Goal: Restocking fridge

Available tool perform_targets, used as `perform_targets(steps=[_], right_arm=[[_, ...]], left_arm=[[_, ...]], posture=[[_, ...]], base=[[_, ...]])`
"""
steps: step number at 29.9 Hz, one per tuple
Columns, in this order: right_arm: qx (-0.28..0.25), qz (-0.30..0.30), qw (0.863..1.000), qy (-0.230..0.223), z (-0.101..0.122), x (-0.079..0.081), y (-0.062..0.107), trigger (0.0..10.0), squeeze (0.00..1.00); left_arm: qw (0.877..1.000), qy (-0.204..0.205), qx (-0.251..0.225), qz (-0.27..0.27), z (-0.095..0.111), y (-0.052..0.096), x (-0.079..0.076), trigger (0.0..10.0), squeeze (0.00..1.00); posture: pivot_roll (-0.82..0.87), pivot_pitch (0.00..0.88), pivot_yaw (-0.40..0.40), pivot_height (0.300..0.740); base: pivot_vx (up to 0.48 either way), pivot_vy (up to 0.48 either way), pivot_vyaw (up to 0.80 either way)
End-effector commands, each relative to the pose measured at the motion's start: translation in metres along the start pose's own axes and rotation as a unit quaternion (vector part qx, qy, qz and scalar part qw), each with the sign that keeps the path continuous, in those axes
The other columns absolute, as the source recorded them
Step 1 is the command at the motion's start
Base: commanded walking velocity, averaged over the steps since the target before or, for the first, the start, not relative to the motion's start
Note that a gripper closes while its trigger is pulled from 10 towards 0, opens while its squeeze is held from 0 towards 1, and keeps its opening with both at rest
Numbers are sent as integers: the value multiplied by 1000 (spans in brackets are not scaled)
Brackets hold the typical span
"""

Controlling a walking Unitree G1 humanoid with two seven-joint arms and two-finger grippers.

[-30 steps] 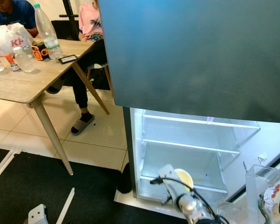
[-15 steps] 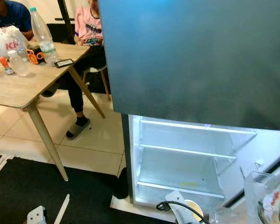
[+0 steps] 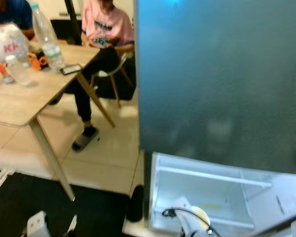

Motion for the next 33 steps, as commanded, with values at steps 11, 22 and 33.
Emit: perform_targets(steps=[11,22,33], right_arm=[[3,-7,1000,-5,-4,-4,1,10000,0],[-1,-8,1000,-10,-5,-5,1,10000,0],[5,-2,1000,4,-7,-4,1,10000,0]], left_arm=[[1000,7,15,-11,-8,0,-3,10000,0],[1000,5,15,-15,-8,0,-5,10000,0],[1000,7,16,-17,-9,0,-5,10000,0]], posture=[[-13,0,54,740],[-13,0,54,740],[-16,0,52,740]], base=[[0,-322,0],[0,0,-495],[0,0,-68]])
Point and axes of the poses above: a point about 5 cm out from each wrist's last joint towards the gripper, its own y axis pointing back from the gripper into the wrist, its own z axis along the axis of the wrist's last joint, x = y × z, the point moved 1 cm from there along -y, pointing out of the wrist towards the gripper, and after that the axes turned 1 degree about y, right-handed, at the moved point
